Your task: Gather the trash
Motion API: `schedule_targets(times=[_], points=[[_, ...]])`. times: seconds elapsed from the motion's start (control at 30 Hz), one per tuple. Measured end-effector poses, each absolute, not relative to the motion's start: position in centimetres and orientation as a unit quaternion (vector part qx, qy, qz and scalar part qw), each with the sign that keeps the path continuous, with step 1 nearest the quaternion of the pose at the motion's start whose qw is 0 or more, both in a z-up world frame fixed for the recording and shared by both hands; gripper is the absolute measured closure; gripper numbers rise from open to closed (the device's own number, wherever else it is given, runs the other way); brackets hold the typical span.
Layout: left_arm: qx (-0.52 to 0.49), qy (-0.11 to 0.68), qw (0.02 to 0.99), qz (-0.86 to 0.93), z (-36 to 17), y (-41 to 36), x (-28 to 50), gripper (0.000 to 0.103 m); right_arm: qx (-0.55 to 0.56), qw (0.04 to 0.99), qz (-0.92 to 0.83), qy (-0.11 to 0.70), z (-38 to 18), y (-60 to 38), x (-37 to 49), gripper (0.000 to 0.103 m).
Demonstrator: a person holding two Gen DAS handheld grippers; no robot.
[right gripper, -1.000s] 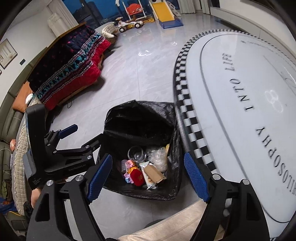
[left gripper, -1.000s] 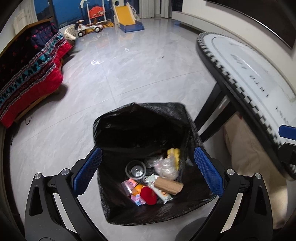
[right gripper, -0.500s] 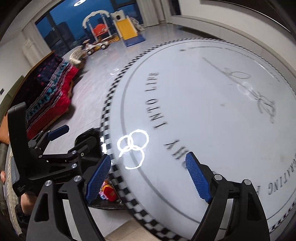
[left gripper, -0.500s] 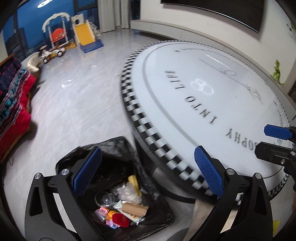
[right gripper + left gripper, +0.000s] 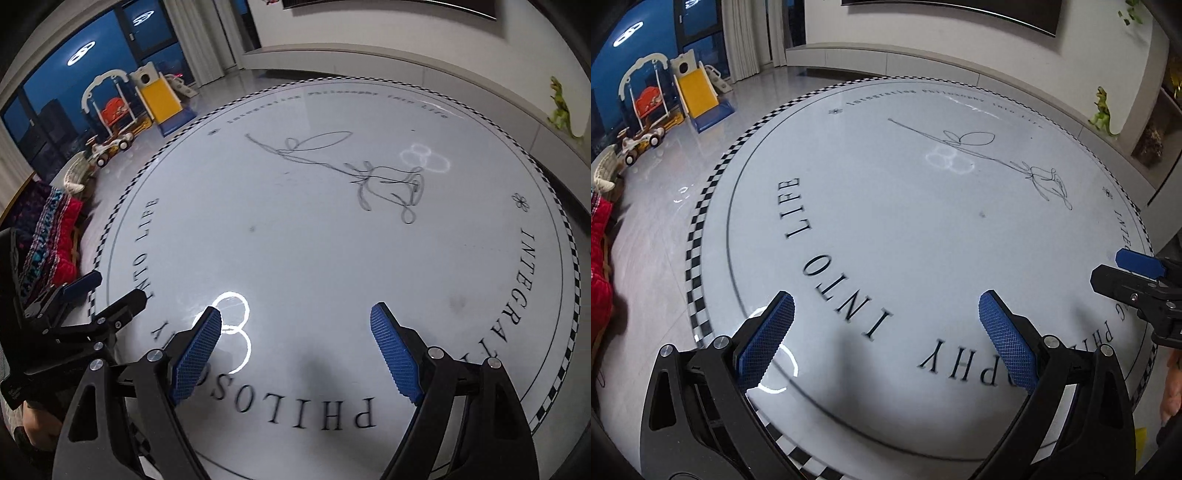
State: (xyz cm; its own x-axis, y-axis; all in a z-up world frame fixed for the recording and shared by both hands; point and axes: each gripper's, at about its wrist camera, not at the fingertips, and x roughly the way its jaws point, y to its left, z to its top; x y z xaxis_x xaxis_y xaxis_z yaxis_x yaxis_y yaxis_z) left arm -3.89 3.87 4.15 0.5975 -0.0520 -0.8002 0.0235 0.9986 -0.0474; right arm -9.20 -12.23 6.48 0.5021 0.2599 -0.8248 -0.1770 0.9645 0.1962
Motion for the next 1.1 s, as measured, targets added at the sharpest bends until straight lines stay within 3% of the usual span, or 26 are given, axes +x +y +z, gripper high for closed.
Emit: schedule_targets(times=[0.4, 0.83, 1.1], points=[[-0.007, 0.459, 0.889, -0.011, 1.0, 1.0, 1.1, 0.006, 0.041, 0.884, 0.053, 0.462, 1.9, -16.7, -5.9, 0.019], [-0.003, 0.465, 0.885, 0.006, 1.1, 1.2, 1.8, 0.006, -0.006, 0.889, 0.039, 0.455, 1.3, -15.4, -4.9, 0.003], [-0.004, 0.466, 0.885, 0.006, 1.2, 1.2, 1.8, 0.006, -0.005, 0.889, 0.039, 0.456, 1.1, -15.5, -4.6, 0.003]])
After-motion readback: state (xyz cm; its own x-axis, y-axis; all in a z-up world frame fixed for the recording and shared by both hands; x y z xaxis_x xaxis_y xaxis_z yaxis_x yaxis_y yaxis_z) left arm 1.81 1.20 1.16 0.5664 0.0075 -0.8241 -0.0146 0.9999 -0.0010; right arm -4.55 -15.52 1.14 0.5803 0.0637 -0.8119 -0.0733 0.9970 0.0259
